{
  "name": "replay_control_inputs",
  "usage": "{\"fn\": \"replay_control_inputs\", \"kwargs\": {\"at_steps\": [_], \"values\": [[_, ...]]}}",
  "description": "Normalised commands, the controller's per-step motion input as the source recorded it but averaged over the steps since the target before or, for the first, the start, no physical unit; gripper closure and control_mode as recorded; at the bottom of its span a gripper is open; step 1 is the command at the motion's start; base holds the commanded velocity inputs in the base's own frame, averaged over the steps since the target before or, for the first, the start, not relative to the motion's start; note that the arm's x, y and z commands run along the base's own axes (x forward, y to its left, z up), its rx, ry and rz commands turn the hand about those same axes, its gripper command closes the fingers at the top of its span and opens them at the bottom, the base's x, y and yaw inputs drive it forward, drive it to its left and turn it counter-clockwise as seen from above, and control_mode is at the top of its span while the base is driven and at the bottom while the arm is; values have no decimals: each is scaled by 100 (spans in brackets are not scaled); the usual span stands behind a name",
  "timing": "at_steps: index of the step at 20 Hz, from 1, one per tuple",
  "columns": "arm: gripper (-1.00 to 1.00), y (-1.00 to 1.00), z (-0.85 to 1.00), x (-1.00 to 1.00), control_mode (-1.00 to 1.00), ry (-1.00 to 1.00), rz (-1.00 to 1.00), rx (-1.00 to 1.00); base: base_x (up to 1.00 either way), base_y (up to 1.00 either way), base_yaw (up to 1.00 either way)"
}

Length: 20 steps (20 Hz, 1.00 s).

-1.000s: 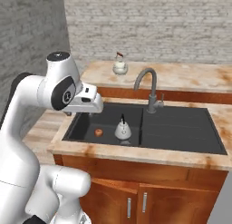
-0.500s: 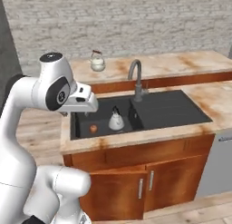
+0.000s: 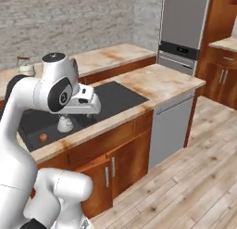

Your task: Pick the kettle and kettle and place them in the sink. Then turn on the water.

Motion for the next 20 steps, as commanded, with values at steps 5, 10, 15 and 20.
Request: {"fn": "replay_control_inputs", "kwargs": {"at_steps": [5, 10, 15, 20], "values": [[-100, 0, 0, 0, 100, 0, 0, 0, -31, 73, -63], [-100, 0, 0, 0, 100, 0, 0, 0, -60, 98, -52], [-100, 0, 0, 0, 100, 0, 0, 0, -15, 100, -34], [-100, 0, 0, 0, 100, 0, 0, 0, 5, 100, -18]]}}
